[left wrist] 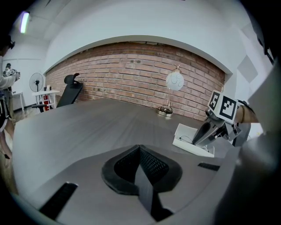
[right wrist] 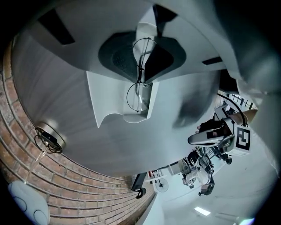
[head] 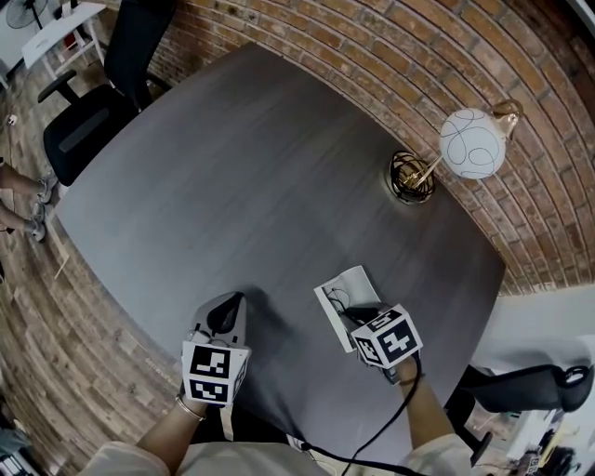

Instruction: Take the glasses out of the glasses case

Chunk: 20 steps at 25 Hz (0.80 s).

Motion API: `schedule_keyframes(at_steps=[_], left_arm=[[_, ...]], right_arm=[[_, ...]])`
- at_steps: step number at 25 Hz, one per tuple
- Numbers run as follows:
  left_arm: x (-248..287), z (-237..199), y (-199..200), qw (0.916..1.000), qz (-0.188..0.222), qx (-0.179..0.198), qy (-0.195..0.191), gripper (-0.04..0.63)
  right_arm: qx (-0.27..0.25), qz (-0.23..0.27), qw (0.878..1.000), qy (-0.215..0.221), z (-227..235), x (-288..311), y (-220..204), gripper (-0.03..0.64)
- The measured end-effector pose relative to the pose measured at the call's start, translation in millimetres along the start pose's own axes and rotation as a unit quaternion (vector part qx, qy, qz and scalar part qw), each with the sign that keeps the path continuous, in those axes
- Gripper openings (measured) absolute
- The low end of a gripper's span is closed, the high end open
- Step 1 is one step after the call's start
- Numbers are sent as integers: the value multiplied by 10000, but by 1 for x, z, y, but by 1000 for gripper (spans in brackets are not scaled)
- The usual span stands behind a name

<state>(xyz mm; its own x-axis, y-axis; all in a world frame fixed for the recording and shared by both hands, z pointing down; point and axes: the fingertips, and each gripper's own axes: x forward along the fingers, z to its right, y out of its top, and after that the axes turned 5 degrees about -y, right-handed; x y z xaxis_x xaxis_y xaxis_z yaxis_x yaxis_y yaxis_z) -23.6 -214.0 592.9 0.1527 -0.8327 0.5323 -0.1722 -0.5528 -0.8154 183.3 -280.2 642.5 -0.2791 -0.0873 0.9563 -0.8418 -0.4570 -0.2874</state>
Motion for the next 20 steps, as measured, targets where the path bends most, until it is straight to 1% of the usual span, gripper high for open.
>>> schedule_keyframes(at_steps=[8,14,20], left_arm=[[-2,-1,0,10000,1,-40,21,14],[-4,-1,0,10000,-4,-41,25,14],[-9,-3,-1,10000,-14,-22,38,14]], right_arm=[[154,-49,9999,-21,0,1,-2,55],[200,4,9997,-139,2,-1,-1,43],[242,98,9990,-351,7,-6,-2,41]])
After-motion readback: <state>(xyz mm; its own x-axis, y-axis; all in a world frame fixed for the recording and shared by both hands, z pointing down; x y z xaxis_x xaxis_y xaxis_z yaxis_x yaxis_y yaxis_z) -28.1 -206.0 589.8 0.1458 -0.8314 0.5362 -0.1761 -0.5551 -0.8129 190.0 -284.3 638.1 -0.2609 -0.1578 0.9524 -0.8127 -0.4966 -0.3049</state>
